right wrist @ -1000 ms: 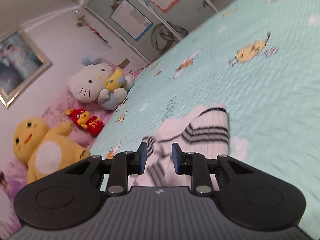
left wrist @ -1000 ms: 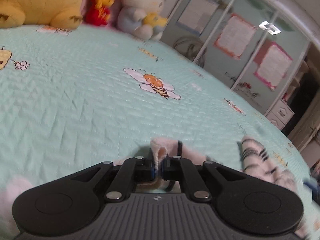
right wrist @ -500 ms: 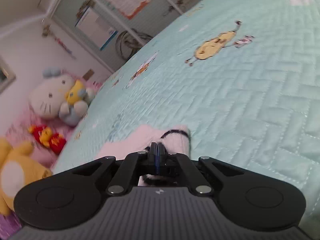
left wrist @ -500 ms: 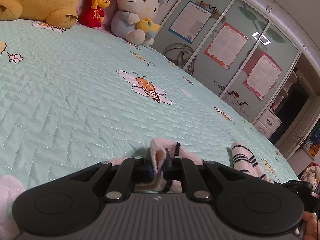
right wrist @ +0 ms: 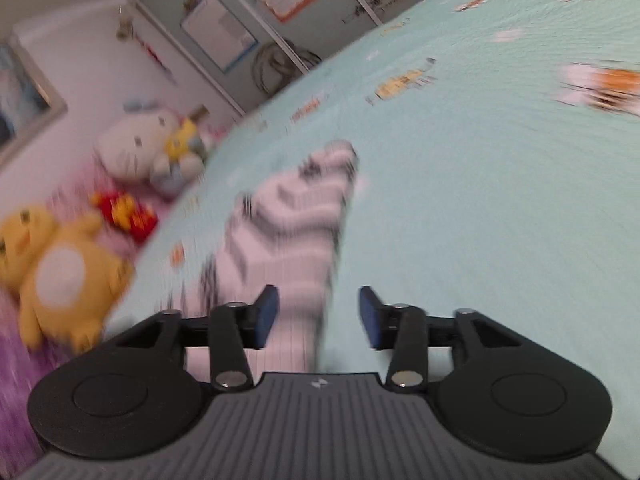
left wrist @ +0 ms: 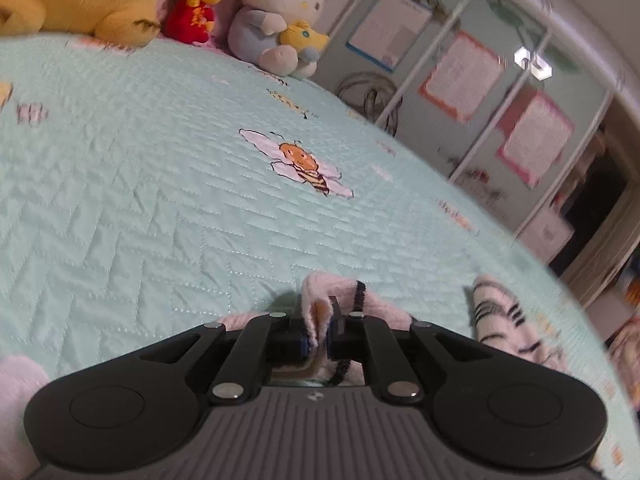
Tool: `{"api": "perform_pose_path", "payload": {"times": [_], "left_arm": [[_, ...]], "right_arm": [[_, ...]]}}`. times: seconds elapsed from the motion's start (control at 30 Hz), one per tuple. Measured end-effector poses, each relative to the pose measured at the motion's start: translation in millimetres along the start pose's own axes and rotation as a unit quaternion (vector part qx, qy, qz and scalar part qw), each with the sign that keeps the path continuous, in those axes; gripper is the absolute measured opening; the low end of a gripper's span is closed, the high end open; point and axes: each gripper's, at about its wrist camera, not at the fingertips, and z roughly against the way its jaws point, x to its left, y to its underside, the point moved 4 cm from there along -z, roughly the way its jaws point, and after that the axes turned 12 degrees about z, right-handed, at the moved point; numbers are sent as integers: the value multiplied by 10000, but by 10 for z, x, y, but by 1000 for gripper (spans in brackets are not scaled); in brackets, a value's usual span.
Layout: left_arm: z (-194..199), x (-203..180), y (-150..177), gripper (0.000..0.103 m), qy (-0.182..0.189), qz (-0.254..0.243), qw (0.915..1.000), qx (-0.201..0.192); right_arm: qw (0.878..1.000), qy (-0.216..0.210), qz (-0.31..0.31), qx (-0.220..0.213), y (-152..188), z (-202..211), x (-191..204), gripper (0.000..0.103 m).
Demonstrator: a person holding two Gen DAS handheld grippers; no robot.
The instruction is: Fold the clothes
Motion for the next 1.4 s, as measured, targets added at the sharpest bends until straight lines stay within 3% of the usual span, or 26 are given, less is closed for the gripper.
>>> {"api": "perform_pose_path", "payload": {"times": [0.13, 0.2, 0.27, 0.33, 0.43, 0.53, 0.63, 0.67, 0.7, 0.77, 0.8, 0.83, 0.93, 1.0, 1.13, 1.17, 1.23, 1.3, 1.4], "left_arm": [[45, -152, -23, 10, -308, -693, 9968, 257], [140, -117, -93, 17, -365, -462, 9975, 382], [316, -23, -195, 42, -351, 0, 9985, 419], [552, 134, -269, 71, -476, 410, 9977, 271], [894, 425, -332, 82, -638, 1160, 9911, 164], [1198, 749, -312, 80, -678, 2195, 9723, 441], [1559, 430, -16, 80, -43, 1935, 9787, 683], [1648, 151, 73, 80, 364, 1434, 9848, 912], [1679, -164, 200, 81, 718, 952, 9856, 1196], [1691, -728, 457, 81, 1279, 180, 9756, 1775], [1608, -906, 624, 81, 1319, 28, 9690, 2087], [1526, -1083, 793, 79, 1355, -123, 9613, 2396], [1219, -1457, 1336, 73, 1263, -506, 9445, 2991], [1121, -1595, 1484, 72, 1081, -787, 9456, 2966], [916, -1680, 1503, 68, 898, -1016, 9453, 2968], [886, -1732, 1528, 61, 881, -1154, 9438, 2969], [829, -1775, 1544, 6, 900, -1375, 9370, 3081], [787, -1814, 1553, 5, 1008, -1527, 9274, 3263], [800, -1943, 1411, 5, 1257, -1683, 9249, 3169]], "right_arm": [[9984, 217, 448, 286, 640, 891, 420, 57], [9951, 412, 808, 401, 916, 1204, 646, 59], [9922, 481, 1029, 522, 1049, 1238, 774, 59], [9935, 411, 823, 665, 1141, 1193, 764, 59], [9933, 498, 711, 758, 1282, 1165, 781, 59], [9939, 427, 591, 830, 1436, 1170, 783, 59], [9912, 541, 939, 761, 1598, 1296, 919, 59], [9902, 580, 1044, 725, 1620, 1317, 940, 59], [9891, 618, 1136, 704, 1637, 1332, 955, 59], [9863, 718, 1318, 690, 1653, 1349, 997, 58], [9847, 770, 1406, 682, 1653, 1352, 1021, 58], [9829, 836, 1495, 681, 1650, 1352, 1034, 56], [9766, 1035, 1761, 678, 1638, 1351, 1074, 30], [9741, 1022, 1894, 690, 1624, 1326, 1088, 21], [9731, 1006, 1942, 724, 1624, 1295, 1109, 21], [9732, 991, 1943, 728, 1626, 1292, 1114, 19], [9751, 915, 1900, 684, 1607, 1310, 1124, 8], [9782, 785, 1814, 639, 1555, 1344, 1151, 8], [9814, 541, 1754, 560, 1421, 1395, 1279, 8]]}}
